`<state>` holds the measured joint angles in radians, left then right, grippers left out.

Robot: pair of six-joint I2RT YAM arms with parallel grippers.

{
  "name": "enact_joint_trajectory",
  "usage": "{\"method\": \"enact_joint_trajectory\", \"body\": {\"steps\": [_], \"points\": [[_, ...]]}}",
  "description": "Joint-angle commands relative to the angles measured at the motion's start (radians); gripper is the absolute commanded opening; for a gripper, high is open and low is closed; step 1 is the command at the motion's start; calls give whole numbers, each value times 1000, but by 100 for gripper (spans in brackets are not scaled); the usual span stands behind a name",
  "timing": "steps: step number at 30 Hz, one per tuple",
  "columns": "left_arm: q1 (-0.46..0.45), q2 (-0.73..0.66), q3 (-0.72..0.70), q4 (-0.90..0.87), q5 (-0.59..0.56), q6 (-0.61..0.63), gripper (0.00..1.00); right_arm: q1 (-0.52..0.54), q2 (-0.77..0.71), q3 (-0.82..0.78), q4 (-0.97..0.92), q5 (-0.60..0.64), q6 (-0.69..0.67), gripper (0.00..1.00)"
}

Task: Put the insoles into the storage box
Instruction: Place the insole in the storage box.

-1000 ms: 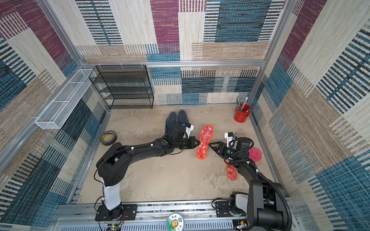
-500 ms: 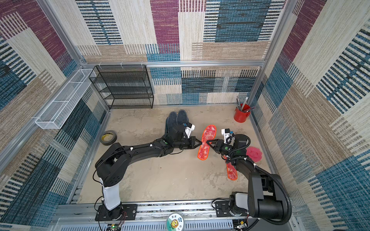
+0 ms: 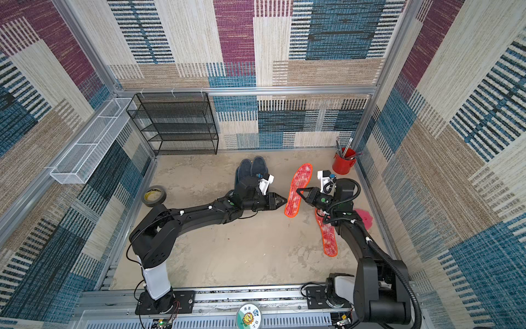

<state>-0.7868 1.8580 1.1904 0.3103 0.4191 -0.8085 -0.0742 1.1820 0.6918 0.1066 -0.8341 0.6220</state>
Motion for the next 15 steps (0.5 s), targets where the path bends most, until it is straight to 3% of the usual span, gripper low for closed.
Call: {"method": "enact_joint_trajectory", "body": {"steps": [1, 5, 9, 15], "points": [[37, -66, -51, -10, -52, 12, 91, 2, -26, 76, -152, 108, -102, 0], [85, -239, -144, -77, -168, 82, 94, 2, -4, 157, -208, 140, -149, 0], [93, -468, -229, -218, -412, 224, 97, 28, 82, 235, -219, 159, -183, 0], [124, -814, -410, -369, -722, 338, 99, 278, 270, 419, -201, 297, -174, 0]]}}
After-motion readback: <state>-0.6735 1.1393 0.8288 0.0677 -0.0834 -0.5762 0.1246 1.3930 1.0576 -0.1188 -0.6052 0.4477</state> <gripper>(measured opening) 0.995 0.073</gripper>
